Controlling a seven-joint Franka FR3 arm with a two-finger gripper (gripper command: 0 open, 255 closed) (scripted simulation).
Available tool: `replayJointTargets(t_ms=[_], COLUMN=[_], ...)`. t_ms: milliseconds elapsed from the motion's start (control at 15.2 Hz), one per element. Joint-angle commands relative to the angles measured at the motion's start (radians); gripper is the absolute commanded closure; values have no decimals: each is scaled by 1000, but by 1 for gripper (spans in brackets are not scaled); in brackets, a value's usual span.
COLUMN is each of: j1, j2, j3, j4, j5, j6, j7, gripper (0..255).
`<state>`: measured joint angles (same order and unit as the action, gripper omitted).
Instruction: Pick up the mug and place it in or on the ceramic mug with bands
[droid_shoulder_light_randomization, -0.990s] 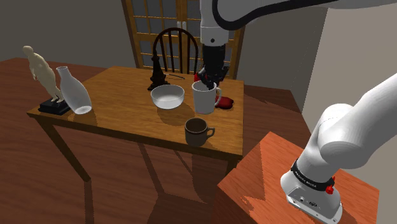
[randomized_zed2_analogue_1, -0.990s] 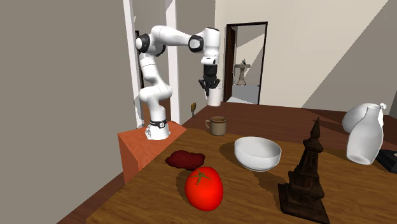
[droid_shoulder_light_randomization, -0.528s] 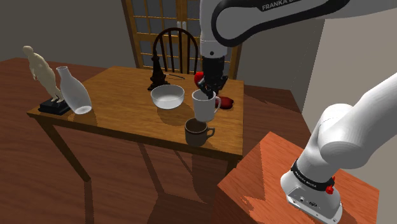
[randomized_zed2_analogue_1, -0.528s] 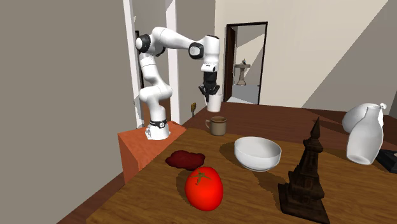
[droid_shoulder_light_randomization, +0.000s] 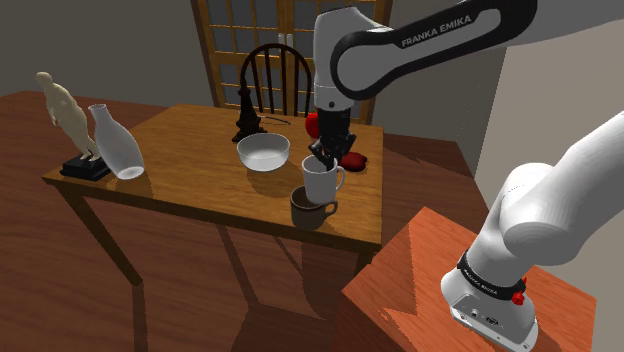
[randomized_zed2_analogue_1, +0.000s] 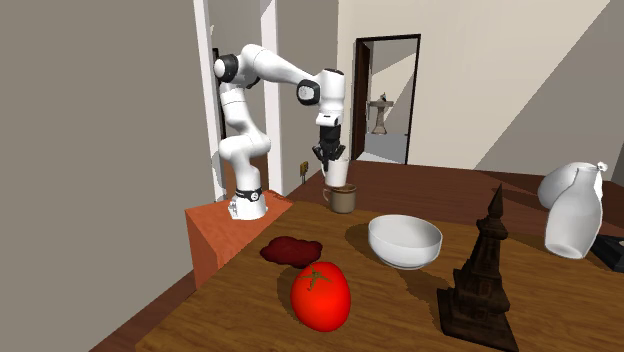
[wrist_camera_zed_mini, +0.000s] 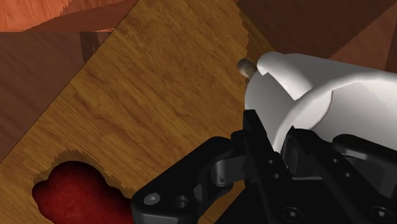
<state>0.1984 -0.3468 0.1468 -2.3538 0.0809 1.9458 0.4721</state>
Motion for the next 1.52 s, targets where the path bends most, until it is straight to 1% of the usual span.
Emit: replayJointTargets(t_ms=[0,396,462,792,1056,1452], j1=[0,0,0,0,-3,-3], j2=[3,3,3,3,-15,-15], j3=[0,0,0,0,-7,-7], j4=[-6,-6,-6,-6,107,107], j5=[0,0,0,0,-4,-4], j6=[10,10,10,10,-121,-121], j7=[0,0,0,0,0,0], gripper=[255,255,0,0,0,0])
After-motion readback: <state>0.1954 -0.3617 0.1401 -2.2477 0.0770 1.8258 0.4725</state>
